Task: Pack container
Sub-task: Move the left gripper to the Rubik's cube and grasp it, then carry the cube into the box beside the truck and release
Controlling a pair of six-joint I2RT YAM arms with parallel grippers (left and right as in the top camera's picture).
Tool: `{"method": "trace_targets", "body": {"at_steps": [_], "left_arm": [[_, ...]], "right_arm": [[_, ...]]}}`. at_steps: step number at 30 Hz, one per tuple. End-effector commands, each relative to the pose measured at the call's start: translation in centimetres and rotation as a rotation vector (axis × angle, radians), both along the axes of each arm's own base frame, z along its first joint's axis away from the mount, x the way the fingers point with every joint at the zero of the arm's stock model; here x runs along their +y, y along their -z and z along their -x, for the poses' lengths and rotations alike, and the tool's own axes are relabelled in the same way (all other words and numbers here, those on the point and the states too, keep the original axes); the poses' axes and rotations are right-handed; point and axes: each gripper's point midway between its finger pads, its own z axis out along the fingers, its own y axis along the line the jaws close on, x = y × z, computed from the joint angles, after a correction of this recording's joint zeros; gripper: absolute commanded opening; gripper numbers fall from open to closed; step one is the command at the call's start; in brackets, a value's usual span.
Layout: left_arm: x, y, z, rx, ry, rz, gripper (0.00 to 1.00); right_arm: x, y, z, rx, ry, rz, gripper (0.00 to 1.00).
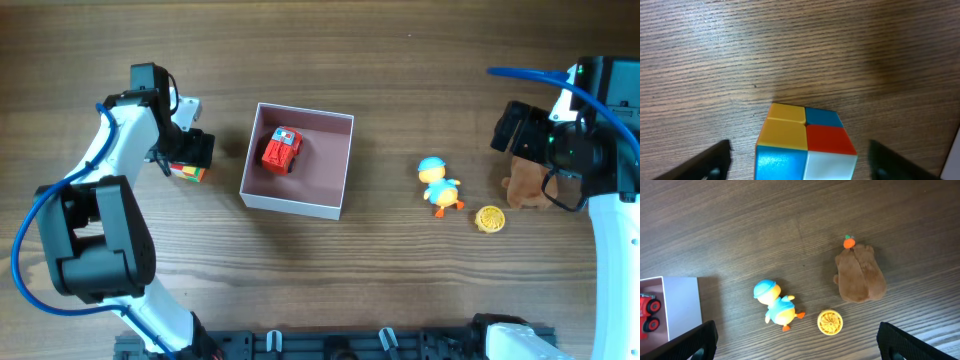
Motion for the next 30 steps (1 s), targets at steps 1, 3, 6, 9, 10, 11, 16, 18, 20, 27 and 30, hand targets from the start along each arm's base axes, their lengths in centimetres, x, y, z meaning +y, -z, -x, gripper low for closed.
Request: {"method": "trace_targets", "body": {"at_steps": [1,3,6,9,10,11,16,18,20,27,30], "left_arm": [[-0.1,1.0,0.6,0.031,0.019,0.003,0.7],[-0.1,1.0,0.6,0.031,0.015,0.003,0.64],[-0.2,1.0,0.6,0.032,0.016,0.008,0.6],[-0.2,1.1,0.7,0.035,0.015,0.008,0.46],[-0.2,1.1,0.8,0.037,0.016,0.009,0.46],[-0.3,1.1,0.8,0.039,0.016,0.009,0.46],[-0.4,1.1,1.0,0.044,0.017,0.02,0.3],[-0.5,0.9,0.9,0.041,0.005,0.021,0.13],[-0.5,0.5,0.8,0.029,-0.025,0.024,0.04],[-3.9,-7.9,-0.7,-0.154,0.011,0.024,0.04],[-6.7,-12.6,-0.4,-0.287,0.051,0.03,0.04]], "right_arm": [[0.1,0.3,-0.1,0.009,-0.008,-0.006,1.0],[0.1,0.3,-0.1,0.009,-0.008,-0.006,1.0],[0.1,0.3,-0.1,0.009,-0.008,-0.005,1.0],[0.1,0.3,-0.1,0.009,-0.007,-0.005,1.0],[0.1,0.3,-0.1,0.009,-0.007,-0.005,1.0],[0.1,0.3,-0.1,0.009,-0.008,-0.005,1.0],[0.1,0.3,-0.1,0.009,-0.008,-0.005,1.0],[0.1,0.3,-0.1,0.009,-0.008,-0.005,1.0],[0.1,0.3,-0.1,0.009,-0.008,-0.005,1.0],[0.1,0.3,-0.1,0.009,-0.007,-0.005,1.0],[0.1,0.3,-0.1,0.009,-0.007,-0.005,1.0]]}}
